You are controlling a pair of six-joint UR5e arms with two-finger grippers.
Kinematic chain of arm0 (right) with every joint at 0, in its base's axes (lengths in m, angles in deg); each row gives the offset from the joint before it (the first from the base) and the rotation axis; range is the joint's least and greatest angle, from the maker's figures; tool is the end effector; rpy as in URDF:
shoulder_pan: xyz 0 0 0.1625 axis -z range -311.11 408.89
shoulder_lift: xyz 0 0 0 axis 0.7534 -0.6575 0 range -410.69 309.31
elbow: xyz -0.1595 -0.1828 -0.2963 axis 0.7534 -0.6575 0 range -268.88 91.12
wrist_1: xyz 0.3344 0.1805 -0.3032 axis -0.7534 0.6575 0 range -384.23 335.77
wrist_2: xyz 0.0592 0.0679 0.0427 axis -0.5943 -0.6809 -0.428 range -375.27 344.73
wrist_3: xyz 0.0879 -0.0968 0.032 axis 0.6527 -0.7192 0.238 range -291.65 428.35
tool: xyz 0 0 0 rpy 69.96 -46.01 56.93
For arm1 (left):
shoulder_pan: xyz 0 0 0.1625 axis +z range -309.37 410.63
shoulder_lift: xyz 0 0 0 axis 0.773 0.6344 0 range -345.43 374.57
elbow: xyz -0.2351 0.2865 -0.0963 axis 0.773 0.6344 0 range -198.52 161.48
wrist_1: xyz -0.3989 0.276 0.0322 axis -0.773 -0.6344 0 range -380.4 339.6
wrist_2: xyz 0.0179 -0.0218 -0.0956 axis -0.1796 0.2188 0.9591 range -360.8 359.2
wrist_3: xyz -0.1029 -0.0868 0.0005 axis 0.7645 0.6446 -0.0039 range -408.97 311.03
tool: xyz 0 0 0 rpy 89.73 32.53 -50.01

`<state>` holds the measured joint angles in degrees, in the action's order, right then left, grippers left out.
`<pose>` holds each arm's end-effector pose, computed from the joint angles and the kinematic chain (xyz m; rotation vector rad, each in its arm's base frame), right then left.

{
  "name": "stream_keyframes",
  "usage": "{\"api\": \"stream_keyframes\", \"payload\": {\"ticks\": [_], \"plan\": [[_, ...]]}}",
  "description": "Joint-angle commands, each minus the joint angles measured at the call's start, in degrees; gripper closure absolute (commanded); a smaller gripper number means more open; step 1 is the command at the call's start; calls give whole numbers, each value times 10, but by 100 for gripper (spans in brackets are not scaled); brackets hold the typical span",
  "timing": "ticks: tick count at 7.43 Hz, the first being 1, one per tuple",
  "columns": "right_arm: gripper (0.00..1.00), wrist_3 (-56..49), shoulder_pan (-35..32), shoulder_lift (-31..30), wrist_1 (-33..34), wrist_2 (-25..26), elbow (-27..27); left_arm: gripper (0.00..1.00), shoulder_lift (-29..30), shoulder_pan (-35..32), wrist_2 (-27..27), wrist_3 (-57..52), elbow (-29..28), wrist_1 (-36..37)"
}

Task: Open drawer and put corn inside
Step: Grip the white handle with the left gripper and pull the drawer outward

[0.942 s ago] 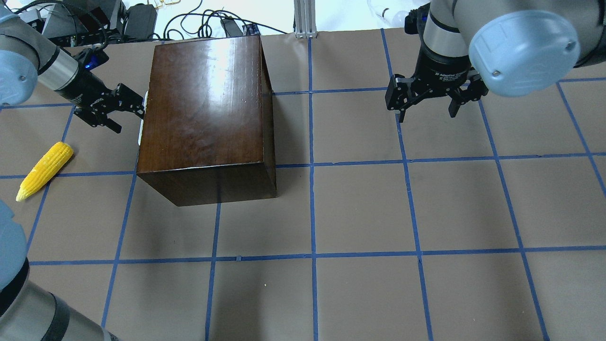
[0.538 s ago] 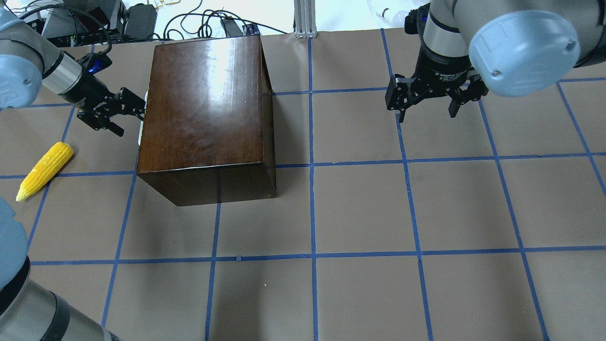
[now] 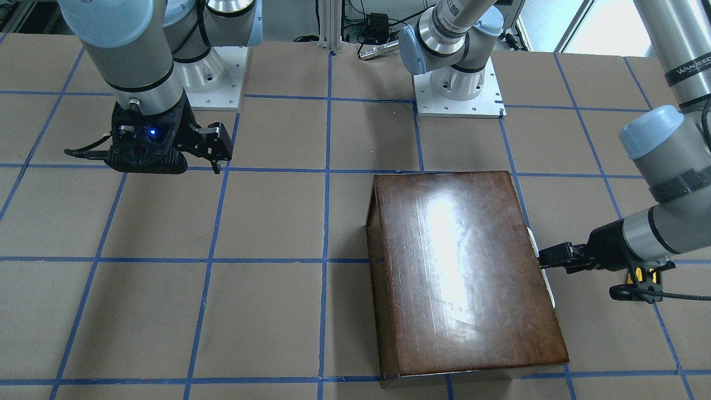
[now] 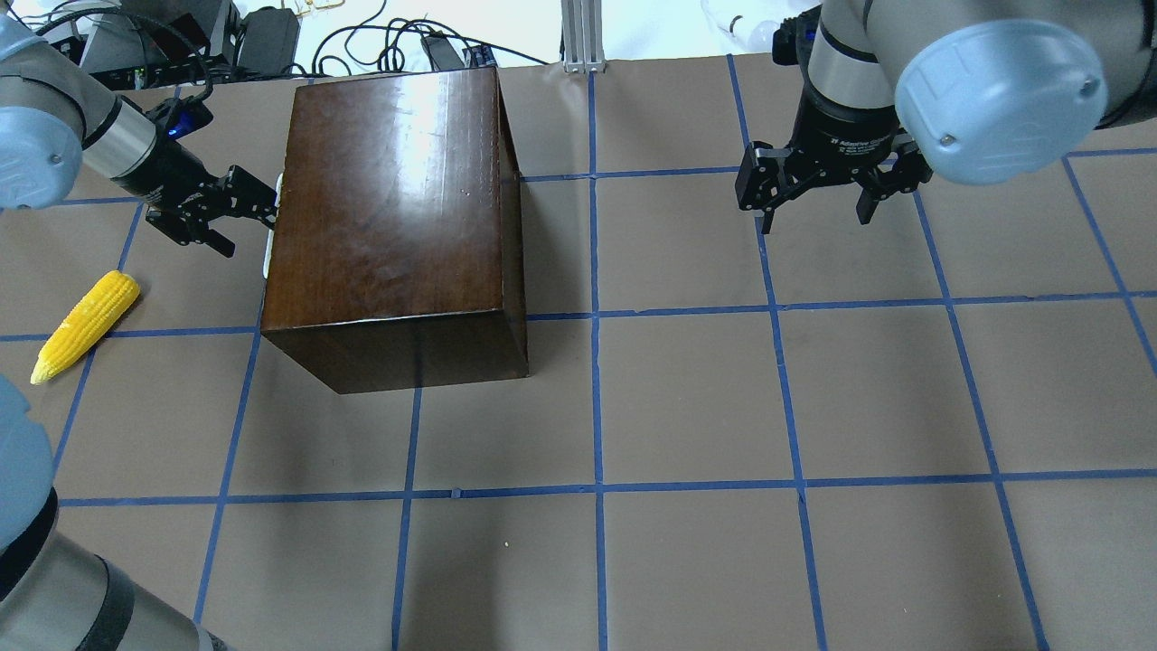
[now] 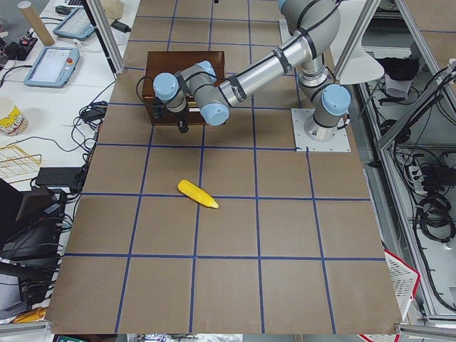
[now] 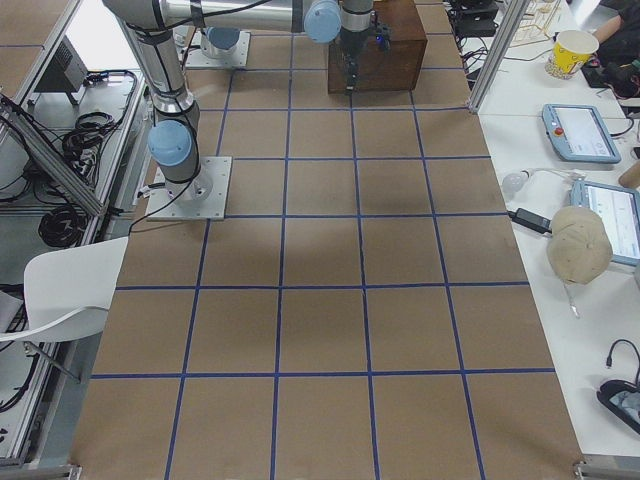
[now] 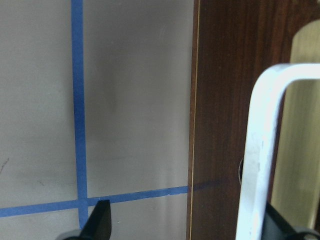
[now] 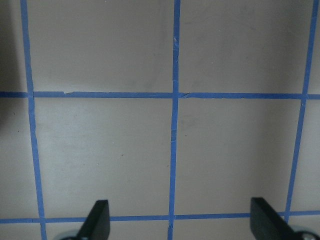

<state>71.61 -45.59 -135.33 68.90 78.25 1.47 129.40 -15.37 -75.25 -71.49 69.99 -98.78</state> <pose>0.1711 -0.5830 0.3585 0.0349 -3.0765 -0.0626 0.1144 -0.6730 0.1775 0.0759 -2.8097 -0.1137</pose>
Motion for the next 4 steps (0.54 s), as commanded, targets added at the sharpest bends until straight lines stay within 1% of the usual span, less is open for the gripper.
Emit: {"api": "stream_keyframes", "payload": {"ticks": [1, 4], "plan": [[0, 0, 0, 0, 0, 0, 0, 0, 0, 1, -1, -2, 1, 2], [0, 0, 0, 0, -1, 0, 0, 0, 0, 21, 1, -23, 2, 4]]}}
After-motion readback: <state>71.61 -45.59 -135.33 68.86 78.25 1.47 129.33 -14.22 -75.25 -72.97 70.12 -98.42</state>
